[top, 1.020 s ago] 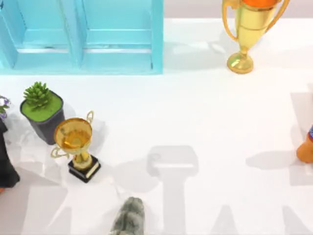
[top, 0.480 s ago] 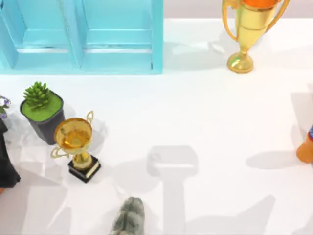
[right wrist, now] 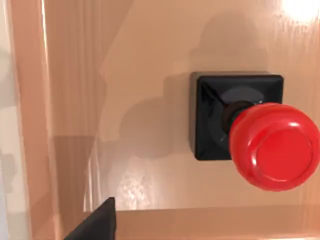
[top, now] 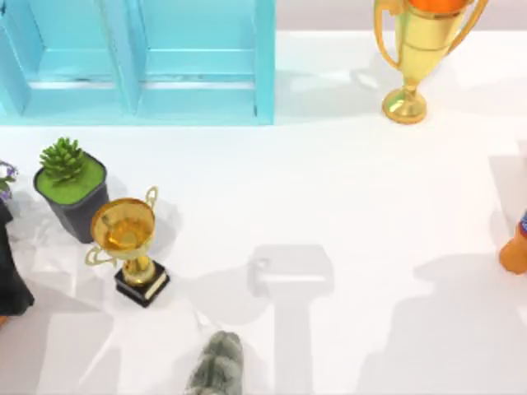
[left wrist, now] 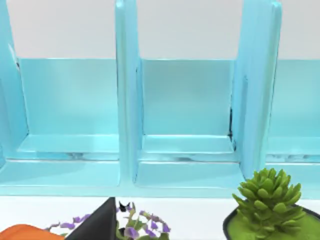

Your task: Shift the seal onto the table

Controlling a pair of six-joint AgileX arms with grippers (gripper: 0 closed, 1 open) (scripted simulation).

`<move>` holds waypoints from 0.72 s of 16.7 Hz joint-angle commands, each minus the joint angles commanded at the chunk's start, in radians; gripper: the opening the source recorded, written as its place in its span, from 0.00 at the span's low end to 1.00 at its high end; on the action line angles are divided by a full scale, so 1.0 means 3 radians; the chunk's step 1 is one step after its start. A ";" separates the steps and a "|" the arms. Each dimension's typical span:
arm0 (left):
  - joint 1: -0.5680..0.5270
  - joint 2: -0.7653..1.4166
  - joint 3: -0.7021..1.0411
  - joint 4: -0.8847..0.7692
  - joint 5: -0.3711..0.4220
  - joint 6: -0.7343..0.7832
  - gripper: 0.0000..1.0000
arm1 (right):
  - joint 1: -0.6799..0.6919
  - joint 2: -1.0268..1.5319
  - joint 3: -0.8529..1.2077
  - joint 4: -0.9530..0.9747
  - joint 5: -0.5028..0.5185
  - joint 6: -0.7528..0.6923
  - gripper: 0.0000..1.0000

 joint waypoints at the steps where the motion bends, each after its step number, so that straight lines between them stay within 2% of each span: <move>1: 0.0000 0.0000 0.0000 0.0000 0.0000 0.0000 1.00 | -0.0061 0.0193 0.0172 -0.0148 0.0001 -0.0059 1.00; 5: 0.0000 0.0000 0.0000 0.0000 0.0000 0.0000 1.00 | -0.0220 0.0668 0.0630 -0.0525 0.0002 -0.0211 1.00; 12: 0.0000 0.0000 0.0000 0.0000 0.0000 0.0000 1.00 | -0.0222 0.0712 0.0661 -0.0547 0.0003 -0.0222 1.00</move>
